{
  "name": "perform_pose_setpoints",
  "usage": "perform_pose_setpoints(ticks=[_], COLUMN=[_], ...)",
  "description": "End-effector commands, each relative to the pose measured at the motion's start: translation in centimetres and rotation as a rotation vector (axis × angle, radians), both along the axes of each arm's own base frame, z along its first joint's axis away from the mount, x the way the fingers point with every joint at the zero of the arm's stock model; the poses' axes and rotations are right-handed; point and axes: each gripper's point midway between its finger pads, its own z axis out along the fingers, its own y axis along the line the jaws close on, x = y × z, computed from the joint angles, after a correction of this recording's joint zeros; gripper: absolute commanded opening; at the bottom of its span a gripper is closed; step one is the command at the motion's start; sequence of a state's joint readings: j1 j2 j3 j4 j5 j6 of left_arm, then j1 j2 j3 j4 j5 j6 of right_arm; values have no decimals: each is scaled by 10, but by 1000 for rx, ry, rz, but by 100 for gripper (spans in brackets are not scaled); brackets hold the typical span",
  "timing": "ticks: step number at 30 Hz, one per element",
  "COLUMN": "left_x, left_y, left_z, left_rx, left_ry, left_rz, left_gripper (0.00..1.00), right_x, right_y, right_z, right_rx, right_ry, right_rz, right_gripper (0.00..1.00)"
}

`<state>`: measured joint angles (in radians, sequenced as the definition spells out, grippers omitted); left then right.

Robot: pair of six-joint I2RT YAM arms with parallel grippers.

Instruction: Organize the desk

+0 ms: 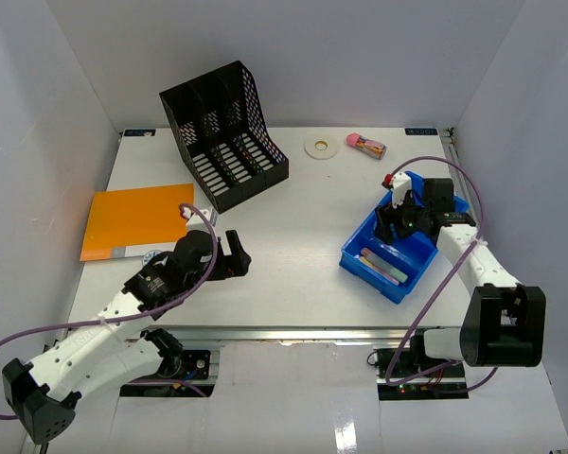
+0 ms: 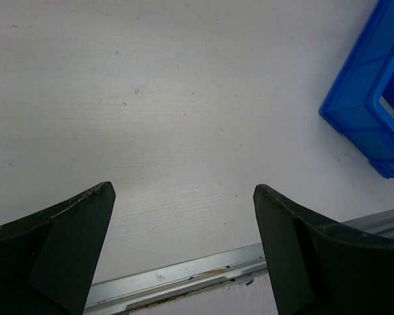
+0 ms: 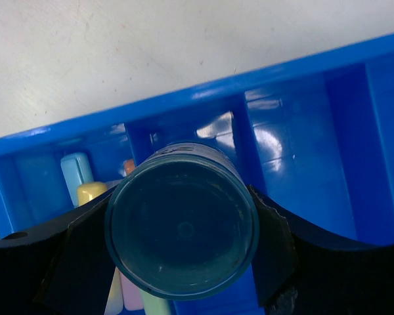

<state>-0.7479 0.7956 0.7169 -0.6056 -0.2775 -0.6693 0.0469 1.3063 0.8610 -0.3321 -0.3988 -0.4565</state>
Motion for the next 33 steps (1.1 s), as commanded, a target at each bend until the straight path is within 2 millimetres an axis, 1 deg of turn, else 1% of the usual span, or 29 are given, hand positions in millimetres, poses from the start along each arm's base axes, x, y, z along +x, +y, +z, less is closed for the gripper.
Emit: perform_pose_setpoints(ticks=[1, 6, 7, 10, 14, 16, 18, 21, 24, 27, 29, 33], left_x=[3, 4, 5, 6, 7, 7, 8, 11, 17, 28, 36, 49], left_y=[-4, -4, -5, -6, -6, -5, -3, 1, 9, 16, 17, 27], left_z=[18, 17, 17, 16, 16, 16, 14, 9, 3, -3, -1, 6], left_rx=[-30, -25, -24, -22, -21, -16, -8, 13, 26, 19, 11, 18], left_ry=[-36, -35, -34, -31, -32, -33, -30, -18, 12, 48, 59, 70], left_rz=[-10, -9, -9, -10, -7, -4, 3, 25, 57, 62, 62, 95], left_gripper=[98, 98, 98, 98, 98, 98, 98, 98, 98, 98, 98, 98], right_x=[-5, -6, -4, 2, 10, 12, 12, 10, 9, 8, 7, 3], right_y=[-3, 1, 1, 0, -1, 0, 2, 4, 7, 9, 9, 11], right_z=[6, 1, -2, -5, -12, -14, -14, -8, 5, 20, 28, 43], right_rx=[30, 43, 40, 33, 26, 31, 40, 57, 72, 82, 84, 100], right_ry=[-12, 5, 13, 18, 29, 34, 37, 23, -9, -51, -72, -112], right_rz=[14, 40, 42, 45, 43, 45, 51, 58, 63, 68, 67, 82], right_gripper=[23, 26, 29, 42, 50, 57, 66, 81, 89, 98, 91, 90])
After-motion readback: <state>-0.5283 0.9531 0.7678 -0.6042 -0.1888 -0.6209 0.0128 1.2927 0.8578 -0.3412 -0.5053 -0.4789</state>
